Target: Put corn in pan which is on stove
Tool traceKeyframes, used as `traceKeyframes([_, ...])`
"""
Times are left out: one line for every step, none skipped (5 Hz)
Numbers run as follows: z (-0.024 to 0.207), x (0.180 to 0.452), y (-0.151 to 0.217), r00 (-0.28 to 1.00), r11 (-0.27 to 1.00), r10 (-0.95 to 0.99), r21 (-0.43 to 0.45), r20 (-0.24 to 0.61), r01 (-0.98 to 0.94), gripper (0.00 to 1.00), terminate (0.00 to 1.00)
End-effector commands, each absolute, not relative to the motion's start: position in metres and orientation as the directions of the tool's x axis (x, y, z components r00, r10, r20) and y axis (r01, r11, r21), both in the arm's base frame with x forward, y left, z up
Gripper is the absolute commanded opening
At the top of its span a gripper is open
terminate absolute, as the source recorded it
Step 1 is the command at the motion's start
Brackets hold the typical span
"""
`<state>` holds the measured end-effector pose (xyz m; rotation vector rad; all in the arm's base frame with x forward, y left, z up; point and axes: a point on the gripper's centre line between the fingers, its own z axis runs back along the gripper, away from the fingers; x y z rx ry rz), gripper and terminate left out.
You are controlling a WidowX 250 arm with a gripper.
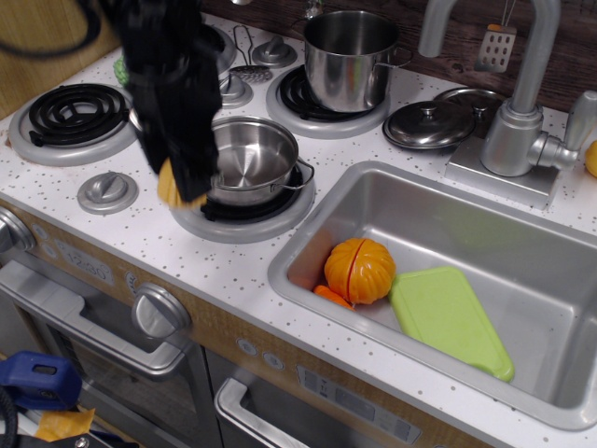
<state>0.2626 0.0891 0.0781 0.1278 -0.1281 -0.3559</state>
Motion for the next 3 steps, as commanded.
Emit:
traceKeyframes([0.106,0.297,0.088,0.89,0.893,-0.432,0.206,0.149,0.399,0.0,0.0])
traceKeyframes([0.096,0.314,0.093,0.861,0.872,-0.479,0.203,0.17,0.445,0.0,0.0])
traceKeyframes([0.083,0.325,0.099,0.841,0.862,-0.504,0.171,0.197,0.477,0.0,0.0])
